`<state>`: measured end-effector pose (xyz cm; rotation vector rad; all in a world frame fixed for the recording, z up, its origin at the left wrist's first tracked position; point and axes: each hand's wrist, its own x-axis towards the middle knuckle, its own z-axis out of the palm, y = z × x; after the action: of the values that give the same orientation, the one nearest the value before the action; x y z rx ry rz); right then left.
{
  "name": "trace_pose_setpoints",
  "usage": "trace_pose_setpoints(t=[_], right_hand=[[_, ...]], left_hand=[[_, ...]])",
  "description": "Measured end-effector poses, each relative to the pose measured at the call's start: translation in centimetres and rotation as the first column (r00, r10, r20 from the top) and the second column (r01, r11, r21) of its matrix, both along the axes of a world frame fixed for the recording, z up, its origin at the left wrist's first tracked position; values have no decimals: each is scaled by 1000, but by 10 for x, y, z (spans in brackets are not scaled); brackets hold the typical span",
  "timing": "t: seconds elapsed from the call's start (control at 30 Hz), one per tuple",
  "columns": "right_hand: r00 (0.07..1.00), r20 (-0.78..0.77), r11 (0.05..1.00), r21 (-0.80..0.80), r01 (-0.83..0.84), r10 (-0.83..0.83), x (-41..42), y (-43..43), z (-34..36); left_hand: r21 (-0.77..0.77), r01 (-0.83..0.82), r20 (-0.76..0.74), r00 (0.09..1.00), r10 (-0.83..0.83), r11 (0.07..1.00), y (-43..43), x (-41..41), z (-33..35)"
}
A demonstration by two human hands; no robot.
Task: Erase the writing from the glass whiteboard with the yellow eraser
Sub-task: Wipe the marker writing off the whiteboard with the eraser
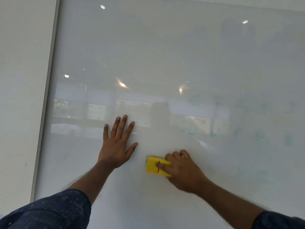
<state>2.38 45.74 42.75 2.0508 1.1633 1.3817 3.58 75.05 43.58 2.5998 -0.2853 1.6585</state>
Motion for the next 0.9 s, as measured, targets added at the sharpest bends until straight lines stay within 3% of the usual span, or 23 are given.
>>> trace_pose_setpoints(t=[0.17,0.23,0.3,0.4,0.47,0.53,0.67,0.73,0.83,0.9], right_hand=[[995,23,919,385,82,-98,-1,2,90],[995,10,887,454,82,-97,0,5,92],[999,1,918,395,42,-46,-1,10,65],[1000,-5,991,132,-29,30,1,11,11],[999,13,998,53,-38,38,3,7,11],[999,50,997,70,-14,10,4,6,37],[989,68,903,421,91,-132,2,-3,119],[988,53,862,497,102,-148,0,-6,143],[995,35,895,441,69,-94,-2,-1,127],[999,47,959,283,11,-26,-1,2,96]], left_hand=[[3,-4,19,1000,4,1000,-1,0,-1],[3,1,20,1000,-1,1000,-1,1,-2],[1,9,23,1000,-9,1000,0,2,-2],[0,2,30,1000,-2,1000,-1,0,-3],[4,-1,33,999,1,1000,-1,-1,-2],[-1,3,34,999,-3,1000,-1,-1,-2],[-2,6,45,999,-6,1000,-2,-2,-2],[-5,6,56,998,-5,1000,-3,-4,-1],[-15,3,64,998,-2,1000,-3,-5,3],[-16,21,87,996,-20,1000,-3,-5,10]])
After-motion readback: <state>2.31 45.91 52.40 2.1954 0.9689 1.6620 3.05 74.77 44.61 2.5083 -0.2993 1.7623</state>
